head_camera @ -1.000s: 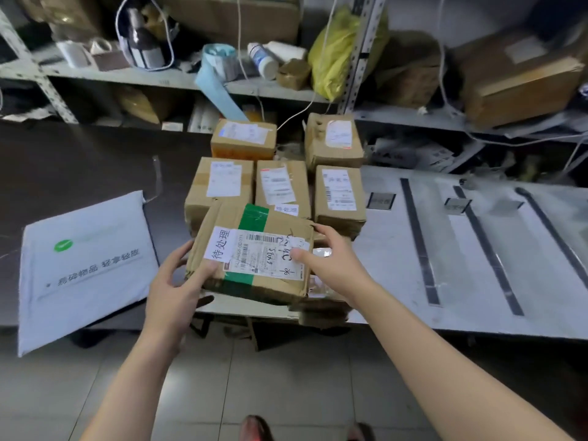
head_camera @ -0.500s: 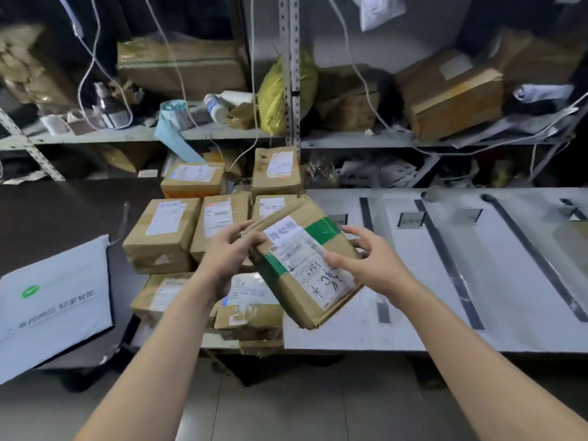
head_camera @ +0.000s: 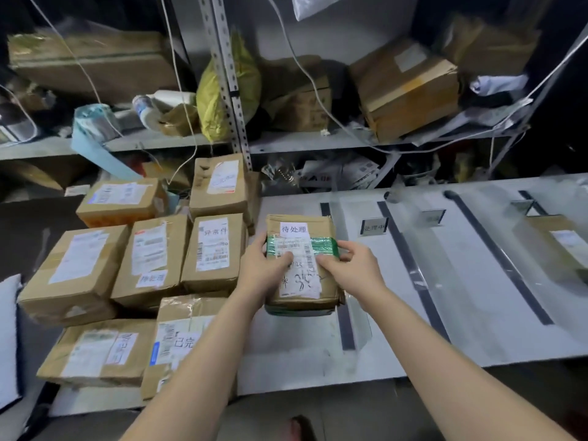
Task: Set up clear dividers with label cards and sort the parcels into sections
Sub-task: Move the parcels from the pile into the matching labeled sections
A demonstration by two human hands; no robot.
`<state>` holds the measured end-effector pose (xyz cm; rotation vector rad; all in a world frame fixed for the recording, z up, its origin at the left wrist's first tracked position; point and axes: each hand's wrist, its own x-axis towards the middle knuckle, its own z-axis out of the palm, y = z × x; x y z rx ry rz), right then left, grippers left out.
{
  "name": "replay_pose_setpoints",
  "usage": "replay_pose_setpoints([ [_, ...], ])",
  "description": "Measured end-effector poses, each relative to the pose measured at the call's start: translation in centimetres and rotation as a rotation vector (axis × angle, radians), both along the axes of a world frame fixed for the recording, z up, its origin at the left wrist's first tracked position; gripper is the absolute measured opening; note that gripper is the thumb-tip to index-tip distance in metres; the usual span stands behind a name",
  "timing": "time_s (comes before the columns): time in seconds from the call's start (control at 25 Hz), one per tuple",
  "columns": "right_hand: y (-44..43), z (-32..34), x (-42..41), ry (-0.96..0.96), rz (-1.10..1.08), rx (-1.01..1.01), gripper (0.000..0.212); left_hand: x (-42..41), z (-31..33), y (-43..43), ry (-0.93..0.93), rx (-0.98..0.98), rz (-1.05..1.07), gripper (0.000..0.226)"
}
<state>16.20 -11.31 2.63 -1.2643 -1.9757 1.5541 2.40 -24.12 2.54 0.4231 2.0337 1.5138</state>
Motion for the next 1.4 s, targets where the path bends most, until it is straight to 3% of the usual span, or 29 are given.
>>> replay_pose_setpoints([
  [0.32, 3.3, -5.5, -5.9, -0.259, 0.126, 0.086, 0.027, -3.9, -7.3, 3.5, -0.119, -0.109, 0.011, 0.046],
  [0.48, 4.0, -8.5, -7.5, -0.371, 0.155, 0.096, 0.033, -4.9, -10.6, 4.5, -0.171, -0.198, 0.045, 0.044],
  [0.72, 3.8, -11.3, -7.7, -0.46, 0.164, 0.028, 0.03, -4.5, -12.4, 4.7, -0.056, -0.324, 0.006, 0.045],
  [0.96, 3.7, -10.6, -7.5, -0.484, 0.216, 0.103, 0.029, -3.9, -12.4, 4.2, 0.118, -0.47, -0.069, 0.046],
  [1.16, 4.9, -6.5, -8.1, -0.482, 0.471, 0.439, 0.056, -3.4, -6.3, 3.4, 0.422, -0.653, -0.176, 0.064],
  [1.4, 6.9, 0.9, -9.9, -0.545, 0.77, 1.009, 0.064, -2.6, 3.4, 1.0, 0.775, -0.825, -0.219, 0.041],
])
